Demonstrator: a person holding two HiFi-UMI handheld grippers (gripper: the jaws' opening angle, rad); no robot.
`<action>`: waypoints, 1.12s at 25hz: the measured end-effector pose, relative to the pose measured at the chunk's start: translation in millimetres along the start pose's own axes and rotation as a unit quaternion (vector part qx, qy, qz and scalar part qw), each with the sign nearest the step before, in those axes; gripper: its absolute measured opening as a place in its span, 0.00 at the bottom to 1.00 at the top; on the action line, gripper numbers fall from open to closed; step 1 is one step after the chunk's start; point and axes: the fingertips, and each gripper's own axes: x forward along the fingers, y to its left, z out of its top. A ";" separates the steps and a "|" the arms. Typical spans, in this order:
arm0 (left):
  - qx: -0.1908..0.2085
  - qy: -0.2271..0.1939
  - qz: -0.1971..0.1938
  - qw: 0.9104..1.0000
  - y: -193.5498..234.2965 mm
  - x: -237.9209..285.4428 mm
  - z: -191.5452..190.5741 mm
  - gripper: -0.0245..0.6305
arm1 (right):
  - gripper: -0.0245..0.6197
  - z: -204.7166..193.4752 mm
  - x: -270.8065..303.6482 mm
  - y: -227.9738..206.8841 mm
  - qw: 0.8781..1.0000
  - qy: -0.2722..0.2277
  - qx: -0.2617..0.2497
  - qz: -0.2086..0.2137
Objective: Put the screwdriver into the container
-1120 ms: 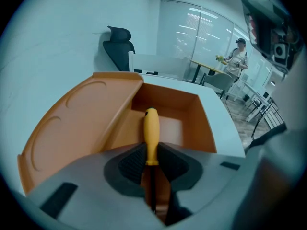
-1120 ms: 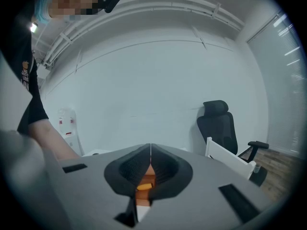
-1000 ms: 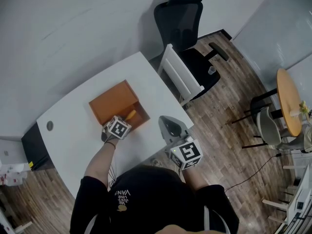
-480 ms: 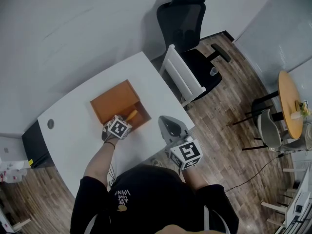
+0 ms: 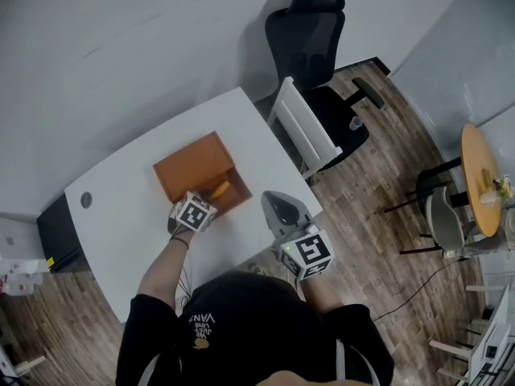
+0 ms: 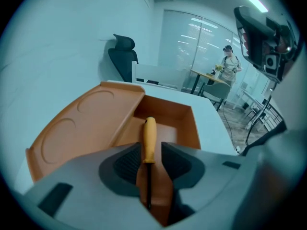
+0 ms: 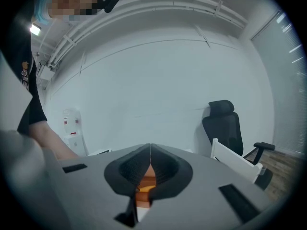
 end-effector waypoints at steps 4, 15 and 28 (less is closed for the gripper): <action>-0.010 -0.030 0.014 0.999 2.7 -12.4 7.5 0.22 | 0.06 1.2 0.0 2.8 1.000 -0.001 -0.003 0.005; -0.024 -0.154 0.056 0.986 -0.4 -72.3 39.1 0.07 | 0.06 2.1 0.2 18.5 0.999 -0.002 -0.014 0.031; -0.053 -0.284 0.094 0.953 -26.8 -166.0 68.6 0.06 | 0.06 6.5 -7.9 37.8 0.997 -0.007 -0.027 0.069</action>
